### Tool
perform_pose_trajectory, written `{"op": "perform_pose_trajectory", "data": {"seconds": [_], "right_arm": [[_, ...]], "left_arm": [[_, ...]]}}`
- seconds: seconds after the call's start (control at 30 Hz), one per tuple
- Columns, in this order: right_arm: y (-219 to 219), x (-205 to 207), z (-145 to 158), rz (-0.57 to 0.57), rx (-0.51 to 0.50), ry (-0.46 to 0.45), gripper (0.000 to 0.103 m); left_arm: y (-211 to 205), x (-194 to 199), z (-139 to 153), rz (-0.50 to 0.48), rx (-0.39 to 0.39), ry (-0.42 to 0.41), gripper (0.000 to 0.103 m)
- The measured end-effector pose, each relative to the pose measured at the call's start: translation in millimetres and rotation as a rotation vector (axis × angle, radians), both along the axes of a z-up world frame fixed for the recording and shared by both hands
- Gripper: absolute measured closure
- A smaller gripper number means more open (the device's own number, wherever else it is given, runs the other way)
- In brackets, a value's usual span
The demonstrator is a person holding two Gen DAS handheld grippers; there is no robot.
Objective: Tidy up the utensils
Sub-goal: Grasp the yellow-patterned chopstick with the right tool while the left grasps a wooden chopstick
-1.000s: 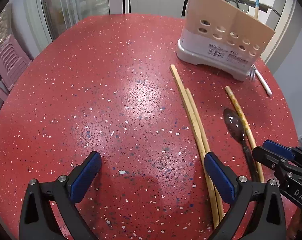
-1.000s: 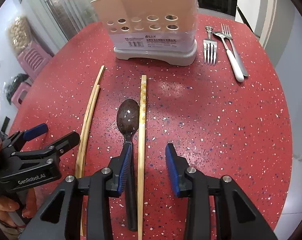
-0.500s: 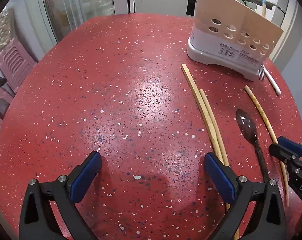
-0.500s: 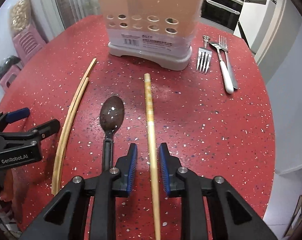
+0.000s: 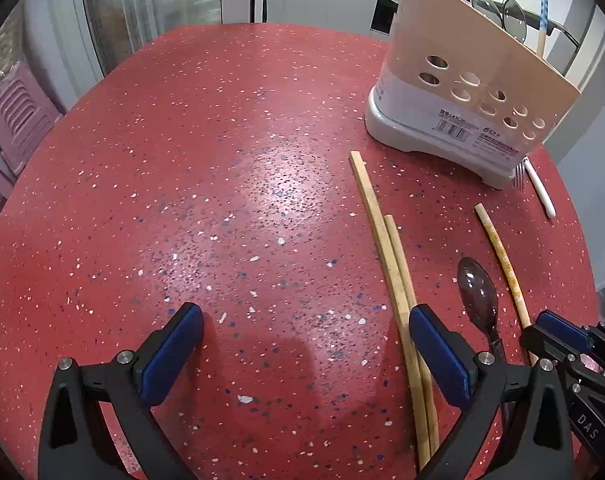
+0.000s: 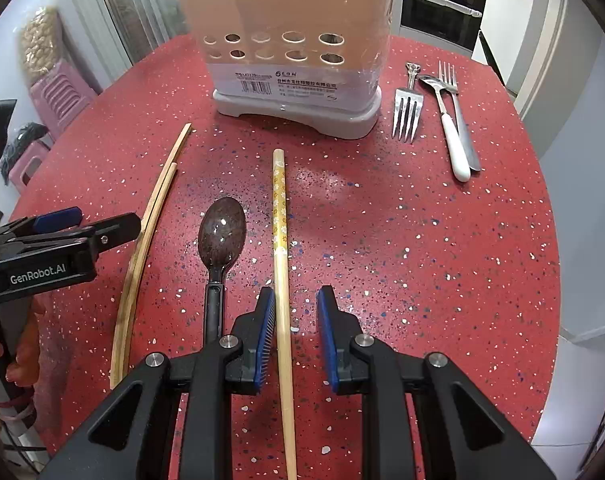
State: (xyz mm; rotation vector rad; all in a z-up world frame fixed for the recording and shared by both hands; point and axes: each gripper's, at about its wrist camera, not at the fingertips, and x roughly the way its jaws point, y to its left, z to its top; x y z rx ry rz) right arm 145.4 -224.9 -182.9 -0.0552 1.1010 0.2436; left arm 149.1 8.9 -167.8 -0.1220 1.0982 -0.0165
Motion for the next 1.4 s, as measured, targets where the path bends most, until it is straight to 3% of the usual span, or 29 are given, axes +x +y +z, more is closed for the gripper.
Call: {"op": "perform_pose_trajectory", "data": {"seconds": [0.2,0.5,0.8,0.93,1.2,1.4], "right_arm": [[1.1,-2.4,-0.6,-0.003,0.010,-0.002,0.080],[0.2,-1.7,-0.8,0.003,0.007,-0.001,0.080],[6.3,9.0,-0.6,0.025,-0.023,0.024,0.078],[6.1,13.8,-0.2,0.021,-0.030,0.031,0.078],[20.1,49.4,-0.8,0.053,-0.008,0.109,0.078],[42.2,72.8,-3.0,0.098,-0.073,0.180,0.076]], "left_arm": [[-15.6,7.1,-4.9,-0.009,0.032,0.005,0.000],[1.7,9.1,-6.8,0.010,0.027,0.016,0.000],[-24.4,11.5,-1.3,-0.013,0.076,0.018,0.000],[-14.7,17.9,-2.2,-0.001,0.047,0.038,0.000],[-41.2,36.2,-4.4,-0.089,0.094,0.056,0.000],[-45.9,51.4,-2.1,-0.160,0.095,0.071,0.000]]}}
